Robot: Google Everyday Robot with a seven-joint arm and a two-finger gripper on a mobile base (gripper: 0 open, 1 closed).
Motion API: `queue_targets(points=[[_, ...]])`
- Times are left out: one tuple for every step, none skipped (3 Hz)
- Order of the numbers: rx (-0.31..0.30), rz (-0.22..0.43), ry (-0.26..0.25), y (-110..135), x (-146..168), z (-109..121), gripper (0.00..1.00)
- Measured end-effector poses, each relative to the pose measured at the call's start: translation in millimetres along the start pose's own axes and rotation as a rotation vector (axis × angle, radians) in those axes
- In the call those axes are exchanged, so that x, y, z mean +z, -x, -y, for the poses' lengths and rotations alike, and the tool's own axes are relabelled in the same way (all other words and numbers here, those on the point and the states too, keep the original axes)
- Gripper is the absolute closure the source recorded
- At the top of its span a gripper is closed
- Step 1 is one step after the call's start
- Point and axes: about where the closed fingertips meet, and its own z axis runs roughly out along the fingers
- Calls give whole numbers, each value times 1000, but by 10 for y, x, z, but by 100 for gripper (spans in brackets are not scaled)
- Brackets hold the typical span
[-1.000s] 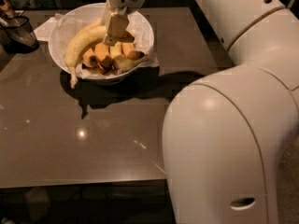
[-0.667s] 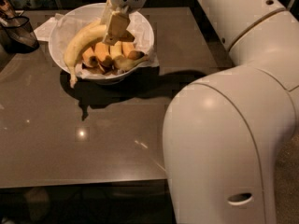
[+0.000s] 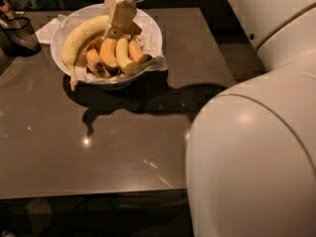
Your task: Pick banana from white bowl
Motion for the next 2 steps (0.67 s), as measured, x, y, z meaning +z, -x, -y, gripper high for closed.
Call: queue_targets(points=[[-12, -16, -15, 124, -138, -141, 100], [-23, -22, -22, 247, -218, -269, 100]])
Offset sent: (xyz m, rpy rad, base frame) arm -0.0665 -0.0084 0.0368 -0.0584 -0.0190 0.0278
